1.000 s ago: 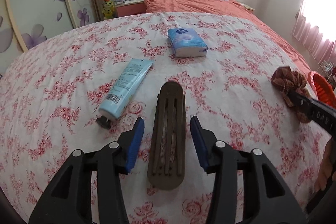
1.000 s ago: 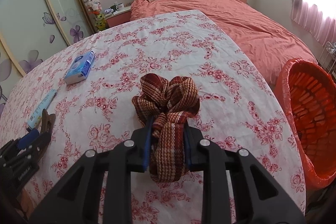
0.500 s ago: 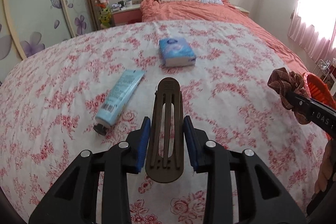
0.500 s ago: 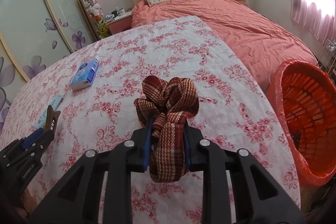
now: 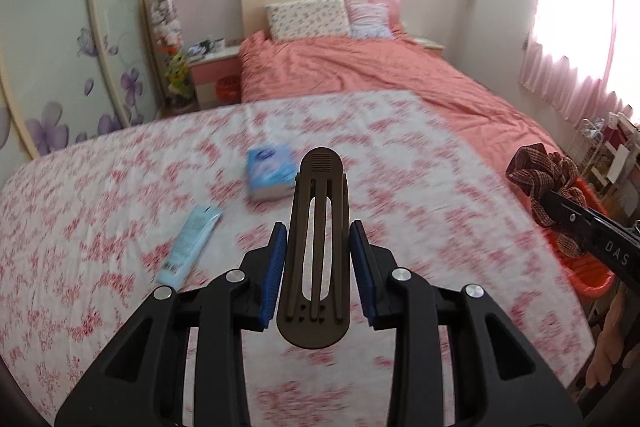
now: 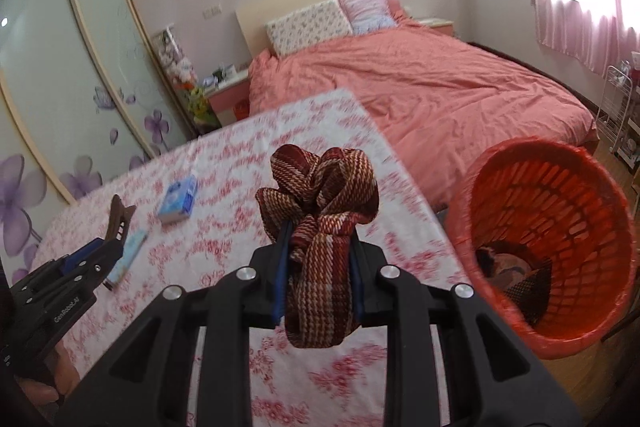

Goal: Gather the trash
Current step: 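Carry the insole in the left tool and scrunchie in the right tool to the basket, then open both tools to drop the insole and scrunchie into the basket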

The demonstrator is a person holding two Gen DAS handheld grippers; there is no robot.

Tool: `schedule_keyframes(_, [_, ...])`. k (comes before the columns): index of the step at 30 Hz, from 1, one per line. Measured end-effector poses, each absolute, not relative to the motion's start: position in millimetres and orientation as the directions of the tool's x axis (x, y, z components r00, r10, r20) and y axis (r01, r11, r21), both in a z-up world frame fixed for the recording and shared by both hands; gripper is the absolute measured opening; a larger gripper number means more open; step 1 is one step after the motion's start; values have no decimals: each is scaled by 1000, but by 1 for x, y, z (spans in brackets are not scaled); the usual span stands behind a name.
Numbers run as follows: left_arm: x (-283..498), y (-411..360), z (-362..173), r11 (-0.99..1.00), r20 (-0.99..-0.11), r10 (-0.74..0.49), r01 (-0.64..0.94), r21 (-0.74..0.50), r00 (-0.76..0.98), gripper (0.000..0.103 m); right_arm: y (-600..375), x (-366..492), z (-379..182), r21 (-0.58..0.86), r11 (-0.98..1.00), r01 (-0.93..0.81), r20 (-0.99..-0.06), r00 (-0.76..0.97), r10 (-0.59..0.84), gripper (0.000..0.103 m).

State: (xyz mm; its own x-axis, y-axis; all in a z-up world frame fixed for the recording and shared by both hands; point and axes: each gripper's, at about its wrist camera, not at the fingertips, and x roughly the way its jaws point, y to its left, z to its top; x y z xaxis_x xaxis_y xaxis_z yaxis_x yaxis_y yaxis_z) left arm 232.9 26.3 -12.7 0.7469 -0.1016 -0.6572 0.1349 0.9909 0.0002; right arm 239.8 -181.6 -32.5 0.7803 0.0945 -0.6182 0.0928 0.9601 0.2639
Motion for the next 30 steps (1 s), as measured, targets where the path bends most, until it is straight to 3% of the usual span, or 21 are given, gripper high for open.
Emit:
schedule_keyframes(14, [224,-79,22,936,-596,-301,349,-37,744,33,-263,180,12,277,939,205,-481,875,-49,25])
schedule_keyframes(30, [227,-207,8,810,-605,-509,579,-94,612,33,-371,155,-3,332,866,375,-469,862,-193,25])
